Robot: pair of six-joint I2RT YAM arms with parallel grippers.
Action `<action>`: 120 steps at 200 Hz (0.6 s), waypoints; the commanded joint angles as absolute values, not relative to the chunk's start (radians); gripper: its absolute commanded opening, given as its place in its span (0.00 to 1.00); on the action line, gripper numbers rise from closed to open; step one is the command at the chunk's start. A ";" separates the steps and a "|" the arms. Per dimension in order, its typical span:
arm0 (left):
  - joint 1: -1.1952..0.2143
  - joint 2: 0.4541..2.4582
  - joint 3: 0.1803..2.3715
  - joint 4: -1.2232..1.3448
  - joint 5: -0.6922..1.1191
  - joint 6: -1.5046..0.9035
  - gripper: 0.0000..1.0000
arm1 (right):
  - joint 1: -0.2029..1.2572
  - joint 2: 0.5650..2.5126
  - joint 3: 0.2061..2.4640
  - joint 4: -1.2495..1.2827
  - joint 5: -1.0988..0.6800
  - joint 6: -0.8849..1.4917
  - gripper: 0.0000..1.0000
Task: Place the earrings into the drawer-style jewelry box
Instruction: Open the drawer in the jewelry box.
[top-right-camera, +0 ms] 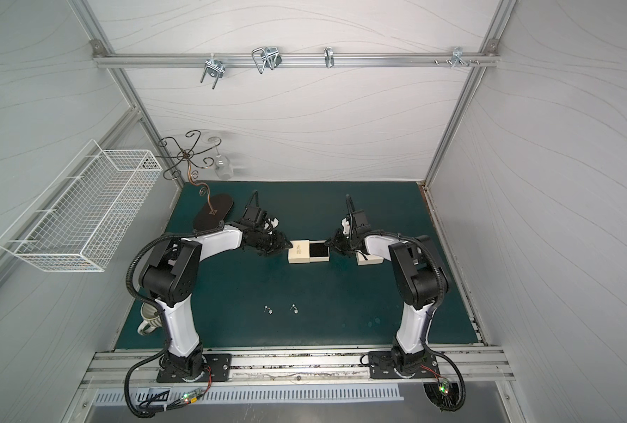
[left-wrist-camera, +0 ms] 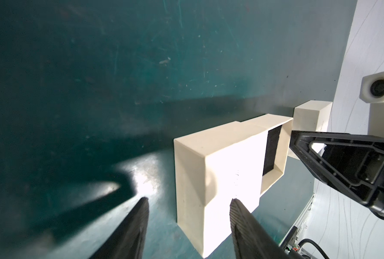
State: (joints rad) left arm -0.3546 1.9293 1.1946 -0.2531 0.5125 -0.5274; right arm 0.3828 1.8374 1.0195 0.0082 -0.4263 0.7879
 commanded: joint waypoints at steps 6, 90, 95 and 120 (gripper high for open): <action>-0.359 1.950 1.232 -0.225 0.523 -0.530 0.61 | 0.393 1.854 1.045 -0.006 -0.421 0.791 0.28; -0.360 1.955 1.233 -0.223 0.525 -0.531 0.59 | 0.409 1.864 1.054 -0.007 -0.418 0.796 0.28; -0.360 1.955 1.232 -0.223 0.526 -0.531 0.59 | 0.410 1.865 1.053 -0.005 -0.417 0.795 0.28; -0.360 1.957 1.233 -0.222 0.528 -0.530 0.59 | 0.411 1.868 1.055 -0.003 -0.417 0.796 0.28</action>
State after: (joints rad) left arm -0.3565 1.9331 1.1946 -0.2531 0.5140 -0.5282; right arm 0.4030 1.8500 1.0317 0.0078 -0.4255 0.7883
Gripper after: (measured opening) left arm 0.590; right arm 0.281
